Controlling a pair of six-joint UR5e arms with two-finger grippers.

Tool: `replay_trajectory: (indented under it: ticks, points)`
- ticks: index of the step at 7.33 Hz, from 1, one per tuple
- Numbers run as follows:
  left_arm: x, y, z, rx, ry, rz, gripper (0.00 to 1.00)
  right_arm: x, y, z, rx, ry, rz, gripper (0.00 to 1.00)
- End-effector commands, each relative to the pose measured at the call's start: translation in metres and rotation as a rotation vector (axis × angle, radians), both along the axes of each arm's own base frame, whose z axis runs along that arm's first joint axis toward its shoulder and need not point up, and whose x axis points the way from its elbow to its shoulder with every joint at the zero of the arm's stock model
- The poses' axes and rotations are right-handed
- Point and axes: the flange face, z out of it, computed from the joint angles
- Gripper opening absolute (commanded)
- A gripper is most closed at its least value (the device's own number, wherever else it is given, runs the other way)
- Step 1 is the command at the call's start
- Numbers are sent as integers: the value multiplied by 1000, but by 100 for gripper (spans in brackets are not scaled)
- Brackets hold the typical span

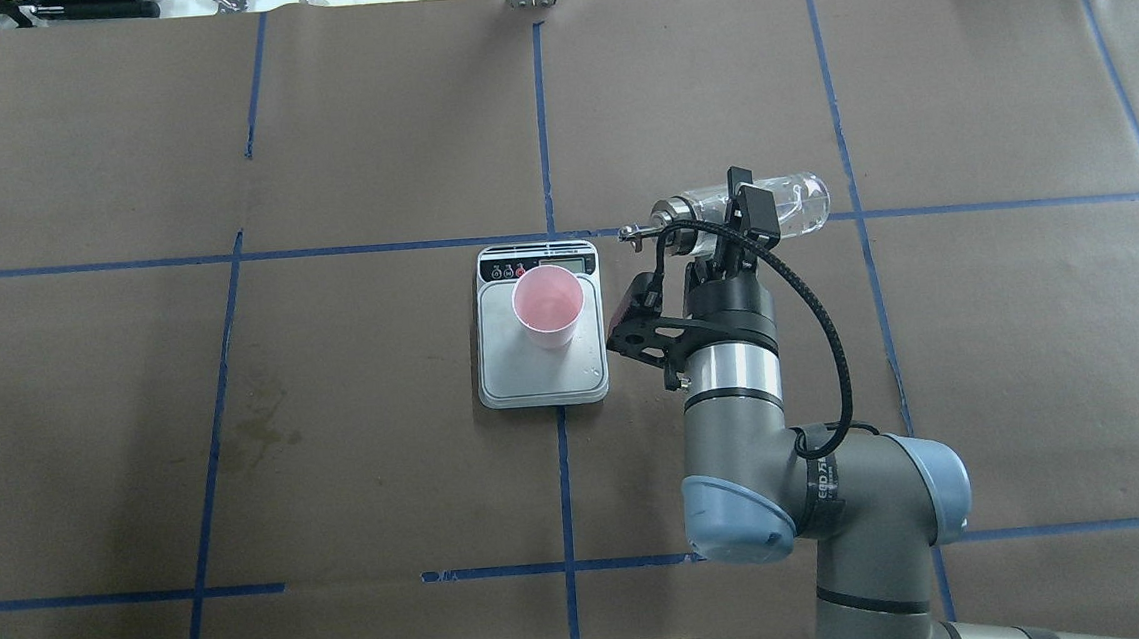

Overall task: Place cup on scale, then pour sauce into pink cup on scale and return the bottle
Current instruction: 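Tilt the bottle spout down over the pink cup with the right gripper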

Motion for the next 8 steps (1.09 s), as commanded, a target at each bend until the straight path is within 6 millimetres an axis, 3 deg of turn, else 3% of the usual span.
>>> replay_trajectory:
  ticks: [1, 4, 8]
  points:
    - [0, -1, -2, 4, 1, 0, 100, -23, -6, 3, 22, 104, 33, 0]
    - [0, 2, -1, 0, 0, 1, 100, -34, -9, 16, 56, 235, 53, 0]
    - [0, 1, 0, -1, 0, 1, 100, -33, -9, 14, 83, 376, 59, 0]
